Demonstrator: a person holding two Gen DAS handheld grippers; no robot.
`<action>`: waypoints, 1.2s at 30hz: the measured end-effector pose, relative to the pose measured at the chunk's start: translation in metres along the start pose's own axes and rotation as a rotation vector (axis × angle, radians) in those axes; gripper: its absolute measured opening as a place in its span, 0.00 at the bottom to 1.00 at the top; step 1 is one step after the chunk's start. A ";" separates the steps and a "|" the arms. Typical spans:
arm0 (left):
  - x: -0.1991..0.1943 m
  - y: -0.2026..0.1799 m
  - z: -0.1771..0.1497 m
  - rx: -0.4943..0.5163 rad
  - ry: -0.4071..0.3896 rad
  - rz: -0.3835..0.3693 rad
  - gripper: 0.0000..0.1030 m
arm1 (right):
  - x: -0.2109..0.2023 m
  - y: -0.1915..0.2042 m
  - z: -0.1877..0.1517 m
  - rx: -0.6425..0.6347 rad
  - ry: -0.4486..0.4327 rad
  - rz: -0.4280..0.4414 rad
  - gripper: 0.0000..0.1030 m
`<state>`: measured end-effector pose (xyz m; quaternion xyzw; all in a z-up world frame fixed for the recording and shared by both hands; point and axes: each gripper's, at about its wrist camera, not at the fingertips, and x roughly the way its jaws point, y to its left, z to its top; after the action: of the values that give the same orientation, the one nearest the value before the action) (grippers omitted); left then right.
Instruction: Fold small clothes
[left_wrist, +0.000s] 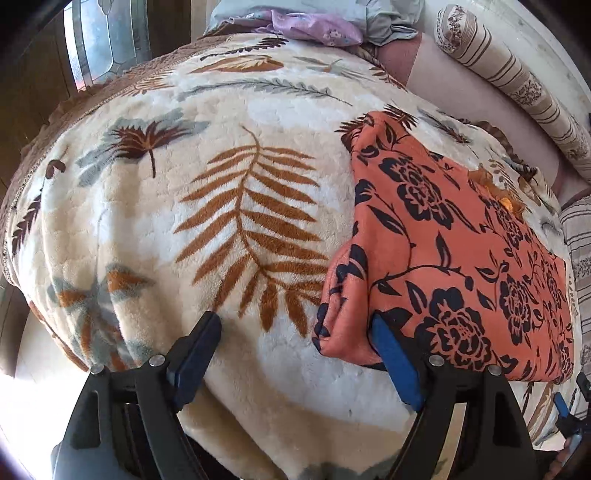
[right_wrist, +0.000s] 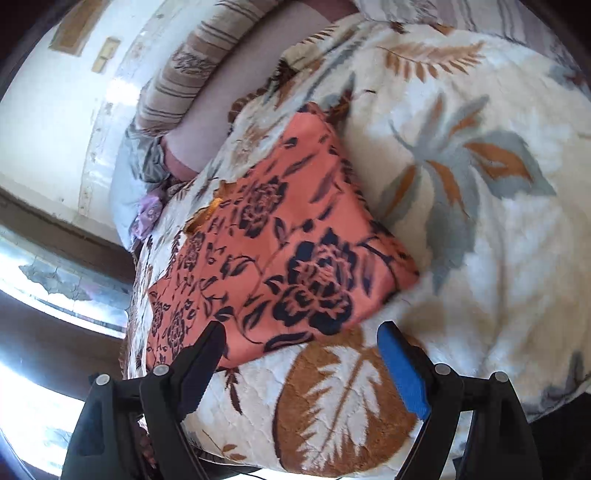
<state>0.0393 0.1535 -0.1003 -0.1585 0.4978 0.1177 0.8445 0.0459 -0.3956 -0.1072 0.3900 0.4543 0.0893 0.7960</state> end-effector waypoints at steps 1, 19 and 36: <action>-0.010 -0.001 -0.001 -0.007 -0.031 -0.014 0.82 | -0.009 -0.002 -0.002 -0.009 -0.030 0.003 0.84; -0.047 -0.092 -0.005 0.155 -0.208 -0.062 0.82 | -0.031 -0.039 -0.006 0.087 -0.087 0.107 0.84; 0.003 -0.113 -0.018 0.258 -0.103 0.027 0.84 | -0.031 -0.049 -0.002 0.093 -0.071 0.131 0.84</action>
<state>0.0663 0.0427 -0.0947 -0.0354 0.4668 0.0720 0.8807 0.0167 -0.4433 -0.1220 0.4585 0.4027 0.1061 0.7851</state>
